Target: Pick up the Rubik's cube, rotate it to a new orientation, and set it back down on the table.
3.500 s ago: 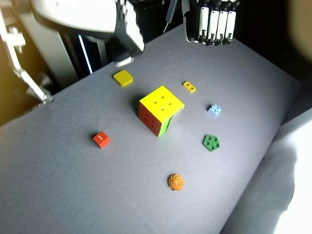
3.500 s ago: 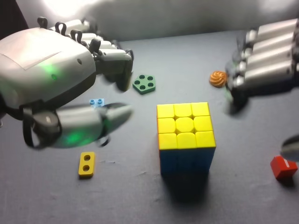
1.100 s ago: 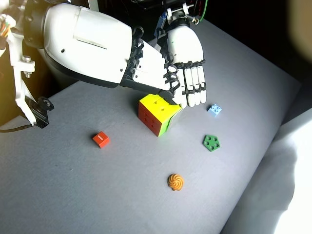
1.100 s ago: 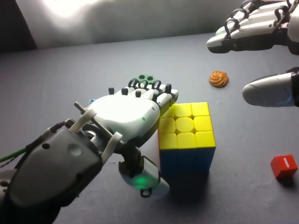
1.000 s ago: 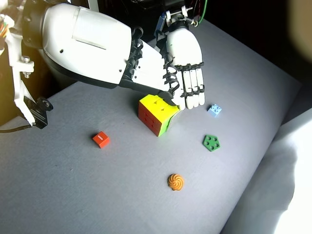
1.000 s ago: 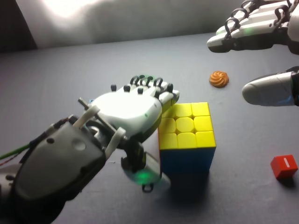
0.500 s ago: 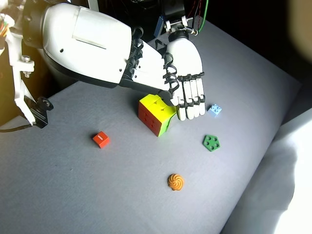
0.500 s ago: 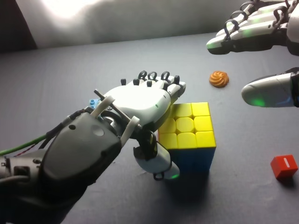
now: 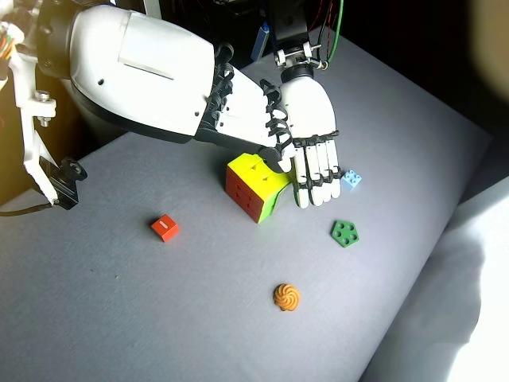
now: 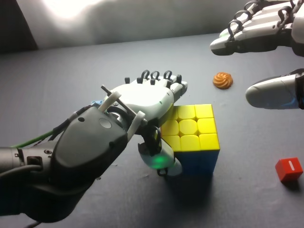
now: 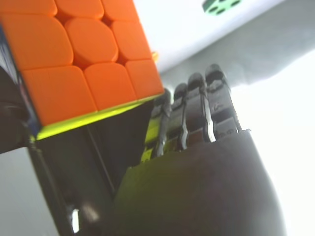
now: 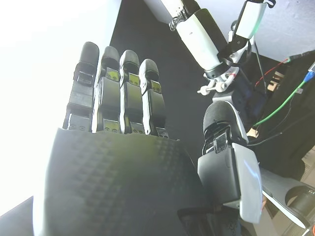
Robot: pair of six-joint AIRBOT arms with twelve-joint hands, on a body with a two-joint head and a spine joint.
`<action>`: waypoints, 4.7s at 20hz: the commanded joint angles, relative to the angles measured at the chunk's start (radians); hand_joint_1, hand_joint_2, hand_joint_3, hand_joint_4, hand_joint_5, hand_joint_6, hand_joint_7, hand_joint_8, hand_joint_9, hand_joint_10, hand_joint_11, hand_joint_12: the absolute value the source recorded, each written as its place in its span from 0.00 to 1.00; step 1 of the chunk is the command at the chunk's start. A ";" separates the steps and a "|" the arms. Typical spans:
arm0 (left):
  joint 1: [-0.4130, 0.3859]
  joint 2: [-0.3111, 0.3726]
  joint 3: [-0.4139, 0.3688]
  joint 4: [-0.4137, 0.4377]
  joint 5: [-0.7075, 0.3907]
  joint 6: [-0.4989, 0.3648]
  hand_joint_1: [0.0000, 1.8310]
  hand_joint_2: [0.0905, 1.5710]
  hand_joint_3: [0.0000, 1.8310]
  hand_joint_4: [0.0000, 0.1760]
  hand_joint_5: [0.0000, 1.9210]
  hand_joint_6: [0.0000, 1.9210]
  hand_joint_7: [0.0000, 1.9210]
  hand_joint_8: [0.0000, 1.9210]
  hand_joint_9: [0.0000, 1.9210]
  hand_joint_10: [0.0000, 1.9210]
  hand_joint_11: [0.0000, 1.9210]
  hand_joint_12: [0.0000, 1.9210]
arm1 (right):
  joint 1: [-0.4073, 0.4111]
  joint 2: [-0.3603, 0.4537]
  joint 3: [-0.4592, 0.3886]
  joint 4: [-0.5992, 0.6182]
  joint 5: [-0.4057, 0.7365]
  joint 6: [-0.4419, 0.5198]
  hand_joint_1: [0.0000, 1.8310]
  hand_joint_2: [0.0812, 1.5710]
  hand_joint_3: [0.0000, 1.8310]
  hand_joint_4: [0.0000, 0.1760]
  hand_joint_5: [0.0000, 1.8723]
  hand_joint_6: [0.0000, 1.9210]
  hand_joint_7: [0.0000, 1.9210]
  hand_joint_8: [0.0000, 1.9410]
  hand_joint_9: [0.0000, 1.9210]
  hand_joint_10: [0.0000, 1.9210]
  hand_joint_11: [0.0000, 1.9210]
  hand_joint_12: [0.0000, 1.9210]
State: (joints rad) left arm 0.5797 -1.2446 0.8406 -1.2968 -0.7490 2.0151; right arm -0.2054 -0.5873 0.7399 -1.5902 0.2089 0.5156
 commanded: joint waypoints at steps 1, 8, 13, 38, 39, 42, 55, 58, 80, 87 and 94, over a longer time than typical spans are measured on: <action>-0.011 -0.007 0.006 0.050 -0.034 0.005 0.58 0.47 0.00 0.00 0.05 0.00 0.00 0.00 0.00 0.00 0.00 0.01 | 0.010 0.001 -0.004 0.027 0.004 -0.002 0.00 0.78 0.00 0.00 0.16 0.00 0.15 0.00 0.13 0.00 0.00 0.35; -0.006 -0.035 0.026 0.016 -0.031 0.026 0.59 0.47 0.00 0.00 0.07 0.01 0.00 0.00 0.00 0.00 0.00 0.00 | 0.010 0.001 -0.005 0.027 0.003 -0.023 0.00 0.79 0.00 0.00 0.16 0.00 0.16 0.00 0.14 0.00 0.00 0.35; 0.003 -0.053 0.044 0.010 -0.025 0.026 0.58 0.47 0.00 0.00 0.07 0.01 0.00 0.00 0.00 0.00 0.01 0.01 | 0.005 0.001 -0.006 0.027 -0.009 -0.025 0.00 0.78 0.00 0.00 0.13 0.00 0.13 0.00 0.11 0.00 0.00 0.31; 0.018 -0.073 0.049 0.004 -0.005 0.016 0.74 0.74 0.00 0.00 0.33 0.65 0.45 0.56 0.45 0.66 0.37 0.48 | 0.000 0.002 -0.013 0.027 -0.008 -0.041 0.00 0.79 0.00 0.00 0.15 0.00 0.15 0.00 0.13 0.00 0.00 0.32; 0.017 -0.072 0.049 0.004 -0.005 0.016 0.75 0.72 0.00 0.00 0.40 0.58 0.46 0.57 0.48 0.65 0.42 0.54 | 0.000 0.002 -0.013 0.027 -0.008 -0.042 0.00 0.79 0.00 0.00 0.15 0.00 0.15 0.00 0.13 0.00 0.00 0.33; 0.016 -0.072 0.043 0.004 -0.005 0.012 0.75 0.69 0.00 0.00 0.49 0.44 0.50 0.55 0.48 0.66 0.42 0.63 | 0.000 0.002 -0.012 0.027 -0.008 -0.048 0.00 0.79 0.00 0.00 0.15 0.00 0.15 0.00 0.13 0.00 0.00 0.33; -0.058 -0.015 0.008 -0.002 0.029 0.024 0.75 0.70 0.00 0.00 0.51 0.45 0.48 0.56 0.45 0.69 0.40 0.64 | 0.003 0.004 -0.012 0.027 0.009 -0.128 0.00 0.79 0.00 0.00 0.16 0.00 0.16 0.00 0.13 0.00 0.00 0.32; -0.092 0.010 0.006 -0.002 0.040 0.026 0.75 0.70 0.00 0.00 0.52 0.43 0.48 0.57 0.46 0.68 0.41 0.63 | 0.006 0.016 -0.012 0.027 0.017 -0.156 0.00 0.79 0.00 0.00 0.16 0.00 0.16 0.00 0.14 0.00 0.00 0.35; -0.203 0.034 0.000 -0.064 0.068 0.061 0.75 0.70 0.00 0.00 0.52 0.41 0.49 0.56 0.45 0.70 0.38 0.65 | -0.059 0.043 0.011 -0.087 0.060 -0.236 0.78 0.71 0.00 1.00 0.00 0.00 0.36 1.00 0.46 1.00 0.43 1.00; -0.221 0.034 0.002 -0.087 0.068 0.081 0.75 0.70 0.00 0.00 0.51 0.44 0.48 0.57 0.44 0.71 0.37 0.67 | -0.093 0.028 0.021 -0.108 0.064 -0.237 0.73 0.76 0.01 1.00 0.00 0.00 0.39 0.75 0.44 1.00 0.40 1.00; -0.226 0.033 0.003 -0.094 0.068 0.093 0.75 0.71 0.00 0.00 0.50 0.43 0.48 0.59 0.43 0.73 0.37 0.68 | -0.099 0.009 0.021 -0.111 0.067 -0.237 0.73 0.73 0.02 1.00 0.00 0.00 0.41 0.76 0.47 0.99 0.41 1.00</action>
State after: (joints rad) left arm 0.3759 -1.2076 0.8448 -1.4528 -0.6579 2.1159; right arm -0.3111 -0.5774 0.7609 -1.7241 0.2871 0.2852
